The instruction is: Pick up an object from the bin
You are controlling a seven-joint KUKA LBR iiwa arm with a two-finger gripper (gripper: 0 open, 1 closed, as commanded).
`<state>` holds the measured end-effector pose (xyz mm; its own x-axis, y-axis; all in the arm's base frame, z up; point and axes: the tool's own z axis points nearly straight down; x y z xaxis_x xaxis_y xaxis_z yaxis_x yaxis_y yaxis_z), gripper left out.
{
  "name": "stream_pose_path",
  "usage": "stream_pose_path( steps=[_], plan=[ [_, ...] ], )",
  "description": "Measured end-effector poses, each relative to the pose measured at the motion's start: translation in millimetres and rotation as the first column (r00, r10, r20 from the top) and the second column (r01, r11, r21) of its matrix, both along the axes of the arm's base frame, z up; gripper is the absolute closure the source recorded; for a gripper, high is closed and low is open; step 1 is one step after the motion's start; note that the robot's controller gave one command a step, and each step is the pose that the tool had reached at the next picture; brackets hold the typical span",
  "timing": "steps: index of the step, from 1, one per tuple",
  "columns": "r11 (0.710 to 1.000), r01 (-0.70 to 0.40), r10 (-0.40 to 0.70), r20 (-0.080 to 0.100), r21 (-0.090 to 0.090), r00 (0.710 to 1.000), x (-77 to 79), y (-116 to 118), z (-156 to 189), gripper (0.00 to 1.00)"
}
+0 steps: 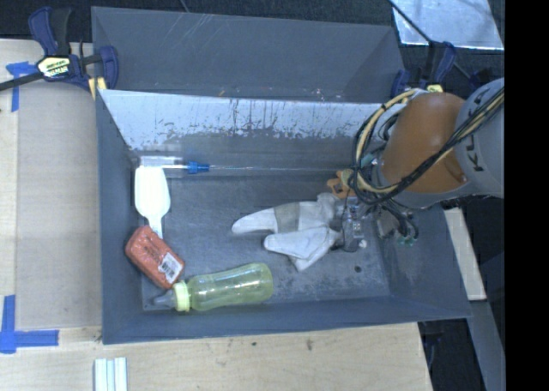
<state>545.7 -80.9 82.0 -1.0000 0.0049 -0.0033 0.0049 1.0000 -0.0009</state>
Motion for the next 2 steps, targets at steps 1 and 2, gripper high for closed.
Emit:
stream_pose_path(
  steps=[1, 2],
  plan=[
    [1.000, -0.001, 0.001, 0.000, 0.000, 1.000, 0.0, 0, 0, 1.00],
    [0.994, -0.114, 0.114, -0.003, 0.002, 0.994, -2.5, -12, 13, 1.00]
  ],
)
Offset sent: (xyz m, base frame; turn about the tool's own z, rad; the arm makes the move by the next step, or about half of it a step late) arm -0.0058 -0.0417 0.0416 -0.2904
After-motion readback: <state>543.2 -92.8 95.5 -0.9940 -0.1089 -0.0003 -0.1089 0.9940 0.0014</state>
